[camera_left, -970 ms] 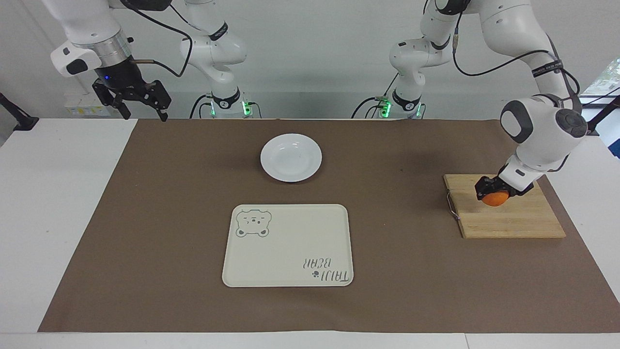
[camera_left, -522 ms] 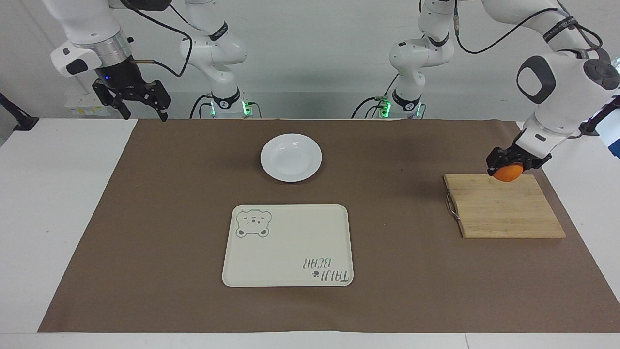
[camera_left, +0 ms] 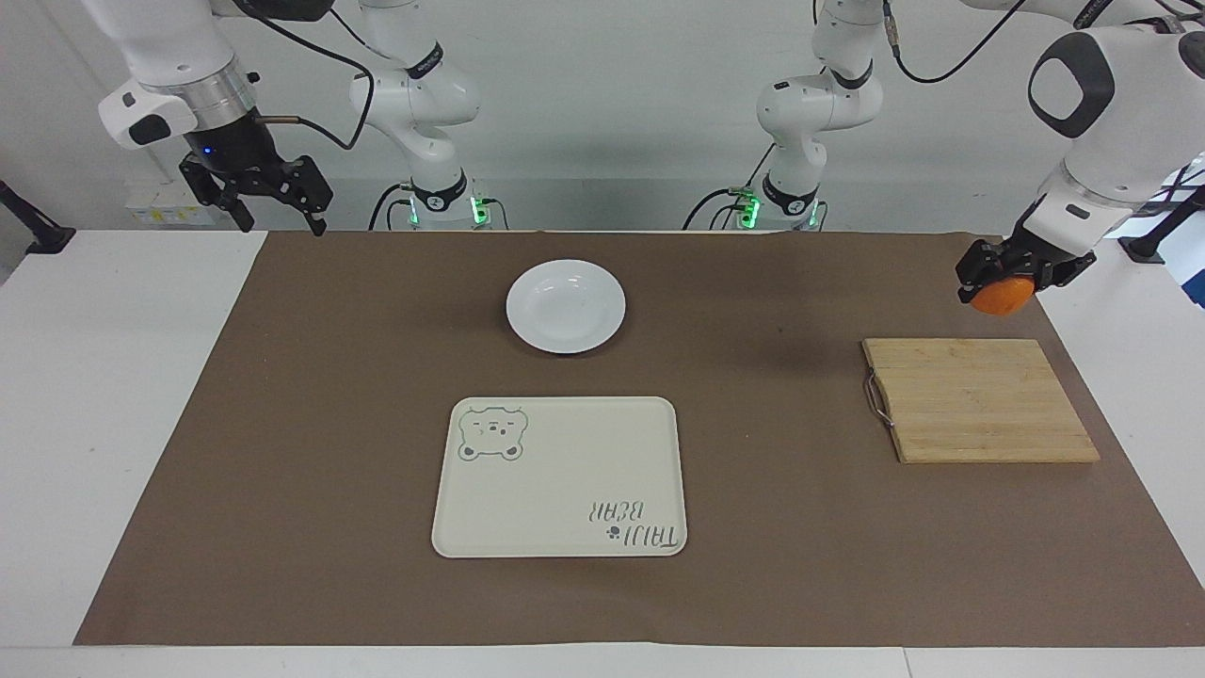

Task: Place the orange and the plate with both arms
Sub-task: 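Lower the left gripper onto the orange and close it, then carry the orange with the left gripper over the white plate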

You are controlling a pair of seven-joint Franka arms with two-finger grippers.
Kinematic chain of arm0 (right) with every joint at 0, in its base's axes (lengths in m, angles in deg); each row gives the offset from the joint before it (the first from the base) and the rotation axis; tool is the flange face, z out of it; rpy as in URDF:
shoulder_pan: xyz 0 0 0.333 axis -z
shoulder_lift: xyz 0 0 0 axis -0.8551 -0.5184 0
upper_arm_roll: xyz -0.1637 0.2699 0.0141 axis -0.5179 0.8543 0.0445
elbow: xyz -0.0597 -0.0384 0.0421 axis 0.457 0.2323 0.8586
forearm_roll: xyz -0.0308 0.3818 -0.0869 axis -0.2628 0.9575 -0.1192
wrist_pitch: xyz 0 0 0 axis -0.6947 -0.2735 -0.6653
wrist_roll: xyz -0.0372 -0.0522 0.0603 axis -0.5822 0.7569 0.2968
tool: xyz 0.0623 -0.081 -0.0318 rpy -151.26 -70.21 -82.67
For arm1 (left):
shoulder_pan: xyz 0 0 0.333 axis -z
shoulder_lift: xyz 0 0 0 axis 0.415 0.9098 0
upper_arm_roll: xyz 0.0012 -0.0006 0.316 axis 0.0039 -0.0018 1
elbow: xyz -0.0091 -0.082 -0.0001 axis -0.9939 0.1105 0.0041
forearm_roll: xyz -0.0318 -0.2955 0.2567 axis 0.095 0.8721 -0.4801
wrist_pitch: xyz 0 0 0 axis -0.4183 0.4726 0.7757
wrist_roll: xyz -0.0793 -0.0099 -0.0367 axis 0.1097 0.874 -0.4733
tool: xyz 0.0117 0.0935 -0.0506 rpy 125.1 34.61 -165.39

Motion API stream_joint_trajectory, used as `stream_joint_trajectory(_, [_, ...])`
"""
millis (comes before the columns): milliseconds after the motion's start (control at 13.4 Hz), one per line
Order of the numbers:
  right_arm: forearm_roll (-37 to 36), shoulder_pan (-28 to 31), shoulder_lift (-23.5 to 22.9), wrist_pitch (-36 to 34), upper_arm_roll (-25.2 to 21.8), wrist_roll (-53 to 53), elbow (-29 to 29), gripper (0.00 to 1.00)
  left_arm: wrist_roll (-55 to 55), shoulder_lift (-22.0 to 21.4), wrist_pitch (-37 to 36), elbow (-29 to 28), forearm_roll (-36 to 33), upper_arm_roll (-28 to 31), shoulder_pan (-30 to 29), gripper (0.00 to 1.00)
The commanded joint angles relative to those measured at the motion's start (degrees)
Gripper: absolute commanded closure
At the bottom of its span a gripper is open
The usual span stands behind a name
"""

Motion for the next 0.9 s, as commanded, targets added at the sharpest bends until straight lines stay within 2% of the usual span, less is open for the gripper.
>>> stream_joint_trajectory(0, [-0.88, 0.43, 1.22, -0.07, 0.45, 0.92, 1.31, 0.00, -8.57, -0.68, 0.69, -1.12, -0.01, 0.35, 4.27, 1.00])
stream_joint_trajectory(224, [-0.88, 0.43, 1.22, 0.02, 0.45, 0.92, 1.31, 0.00, -11.33, -2.34, 2.01, -3.83, -0.01, 0.17, 9.10, 1.00])
stream_joint_trajectory(821, [-0.88, 0.43, 1.22, 0.02, 0.45, 0.92, 1.31, 0.00, -32.75, -2.79, 6.39, -7.88, -0.01, 0.17, 26.33, 1.00])
